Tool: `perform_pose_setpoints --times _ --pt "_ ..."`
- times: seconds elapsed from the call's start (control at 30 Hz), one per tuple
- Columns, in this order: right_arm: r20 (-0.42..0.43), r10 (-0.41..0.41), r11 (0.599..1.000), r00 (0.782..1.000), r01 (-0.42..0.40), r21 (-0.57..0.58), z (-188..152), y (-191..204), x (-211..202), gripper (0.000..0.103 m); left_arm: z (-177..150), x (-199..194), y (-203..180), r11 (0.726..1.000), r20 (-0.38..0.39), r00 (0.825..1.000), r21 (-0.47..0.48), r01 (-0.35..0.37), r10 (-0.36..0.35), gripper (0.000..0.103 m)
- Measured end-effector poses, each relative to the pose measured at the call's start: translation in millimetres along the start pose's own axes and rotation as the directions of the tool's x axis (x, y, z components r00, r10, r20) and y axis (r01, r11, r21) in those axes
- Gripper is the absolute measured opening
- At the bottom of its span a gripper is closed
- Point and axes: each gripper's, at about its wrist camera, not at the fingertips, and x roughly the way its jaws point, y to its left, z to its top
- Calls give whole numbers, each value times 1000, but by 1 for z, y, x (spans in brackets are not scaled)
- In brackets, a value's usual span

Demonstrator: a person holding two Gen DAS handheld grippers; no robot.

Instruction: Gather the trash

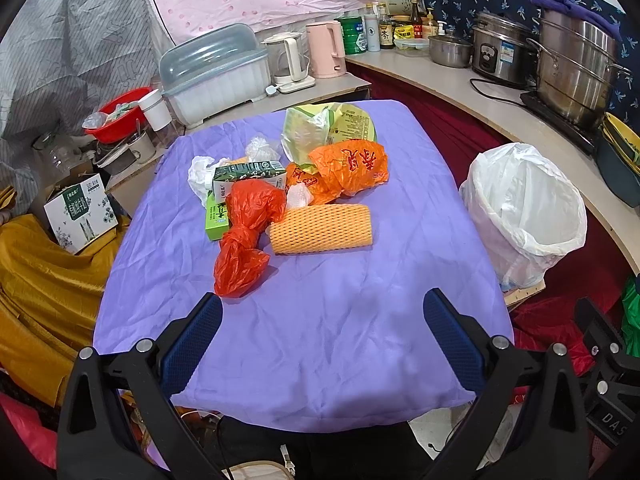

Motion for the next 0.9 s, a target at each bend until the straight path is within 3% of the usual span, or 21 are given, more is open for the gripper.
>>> perform_pose_setpoints --times 0.9 --pt "0 8 1000 1000 -8 -21 -1 4 -1 96 0 -2 2 1000 2 1000 -2 -4 4 96"
